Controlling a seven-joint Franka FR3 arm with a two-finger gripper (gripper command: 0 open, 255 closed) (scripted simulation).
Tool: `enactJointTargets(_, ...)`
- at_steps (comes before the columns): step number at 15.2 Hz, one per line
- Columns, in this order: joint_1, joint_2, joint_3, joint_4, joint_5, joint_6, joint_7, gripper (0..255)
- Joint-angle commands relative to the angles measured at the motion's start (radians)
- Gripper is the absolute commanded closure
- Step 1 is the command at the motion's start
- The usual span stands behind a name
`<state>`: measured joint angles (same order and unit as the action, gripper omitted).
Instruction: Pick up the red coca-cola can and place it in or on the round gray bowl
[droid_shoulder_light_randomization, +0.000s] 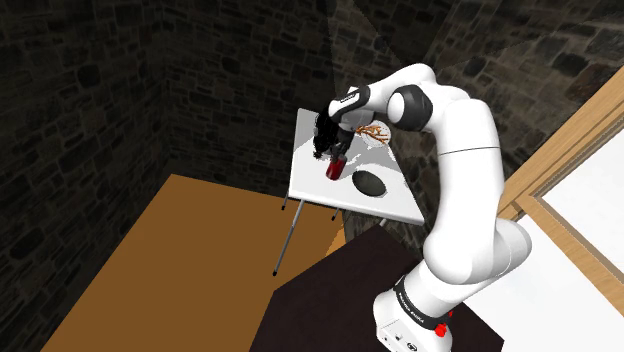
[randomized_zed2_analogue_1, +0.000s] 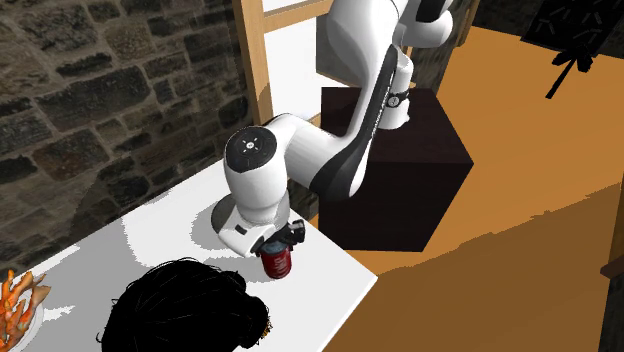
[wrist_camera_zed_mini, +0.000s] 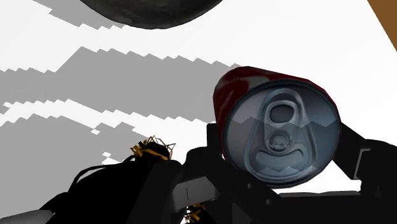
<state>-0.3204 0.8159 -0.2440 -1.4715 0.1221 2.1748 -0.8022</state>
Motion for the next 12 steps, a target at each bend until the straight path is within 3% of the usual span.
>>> enactJointTargets(1, 0.002, -0.018, -0.003, -0.002, -0.003, -0.016, 0.0, 255)
enactJointTargets(12, 0.011, -0.104, -0.017, 0.007, -0.019, -0.11, 0.002, 255)
